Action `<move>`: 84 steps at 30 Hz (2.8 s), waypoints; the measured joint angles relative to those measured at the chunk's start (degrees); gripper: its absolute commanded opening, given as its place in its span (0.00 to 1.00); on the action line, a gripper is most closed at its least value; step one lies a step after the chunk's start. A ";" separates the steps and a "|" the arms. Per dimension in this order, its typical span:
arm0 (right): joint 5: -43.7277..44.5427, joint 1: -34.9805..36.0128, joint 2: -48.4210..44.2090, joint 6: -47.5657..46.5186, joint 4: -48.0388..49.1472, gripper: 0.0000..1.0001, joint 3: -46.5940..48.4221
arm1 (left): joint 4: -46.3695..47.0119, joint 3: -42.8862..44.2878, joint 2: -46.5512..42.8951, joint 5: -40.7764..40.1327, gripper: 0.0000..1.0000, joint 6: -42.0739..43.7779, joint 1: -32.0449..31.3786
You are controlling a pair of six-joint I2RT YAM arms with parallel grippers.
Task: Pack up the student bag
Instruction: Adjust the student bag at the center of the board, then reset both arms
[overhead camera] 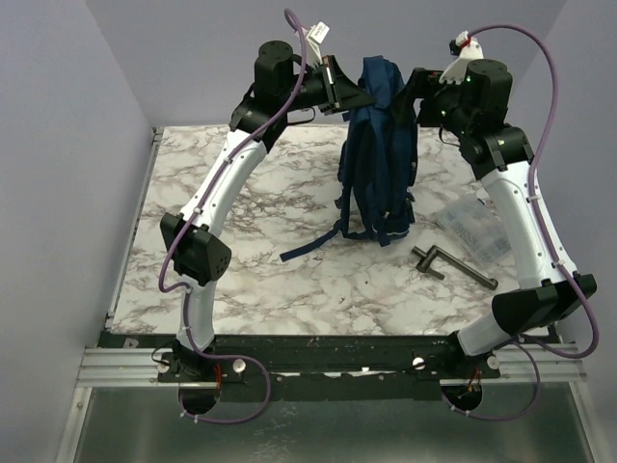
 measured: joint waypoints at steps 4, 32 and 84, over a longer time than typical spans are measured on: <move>-9.01 -0.26 -0.52 1.92 6.84 0.00 -4.28 | -2.16 1.92 0.39 1.95 0.00 -0.33 1.40; -12.61 -0.02 -9.53 6.21 18.53 0.71 -20.13 | 16.57 -34.99 -25.66 10.25 0.34 -0.70 6.51; 16.26 -0.13 -31.95 4.07 4.90 1.00 -14.93 | -2.49 -41.05 -46.99 -14.58 0.89 24.57 1.68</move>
